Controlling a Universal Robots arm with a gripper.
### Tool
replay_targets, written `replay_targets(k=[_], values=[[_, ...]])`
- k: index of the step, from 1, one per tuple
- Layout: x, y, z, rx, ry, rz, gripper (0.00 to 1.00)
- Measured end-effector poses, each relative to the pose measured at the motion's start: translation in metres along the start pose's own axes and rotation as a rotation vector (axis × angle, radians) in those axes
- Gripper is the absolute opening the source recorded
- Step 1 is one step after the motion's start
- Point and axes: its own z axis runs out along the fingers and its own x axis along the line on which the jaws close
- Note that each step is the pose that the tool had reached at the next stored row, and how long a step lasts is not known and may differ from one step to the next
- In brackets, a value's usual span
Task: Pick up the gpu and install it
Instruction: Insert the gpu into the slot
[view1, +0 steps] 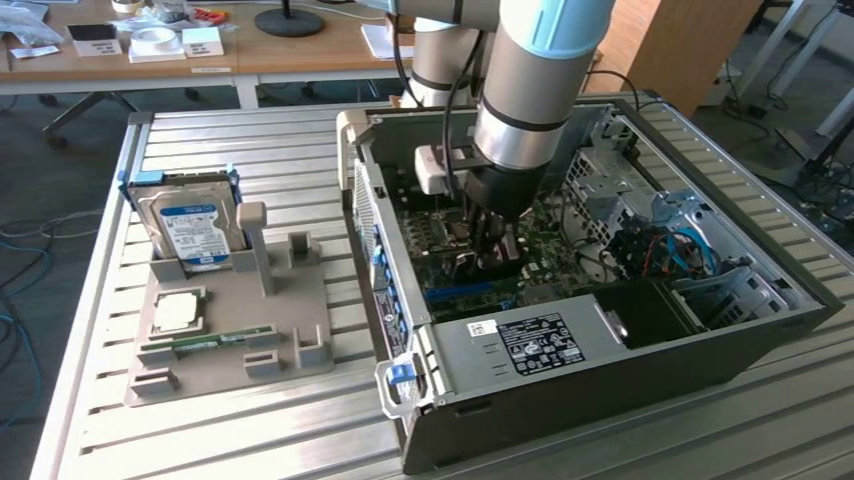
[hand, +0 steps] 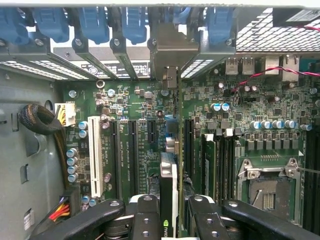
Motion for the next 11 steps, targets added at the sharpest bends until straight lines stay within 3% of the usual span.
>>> replay_targets(k=[4, 11], values=[[0.0001, 0.0001, 0.0019, -0.0006, 0.0027, 0.0, 0.27], [0.0001, 0.0015, 0.0023, -0.0002, 0.0023, 0.0, 0.27]])
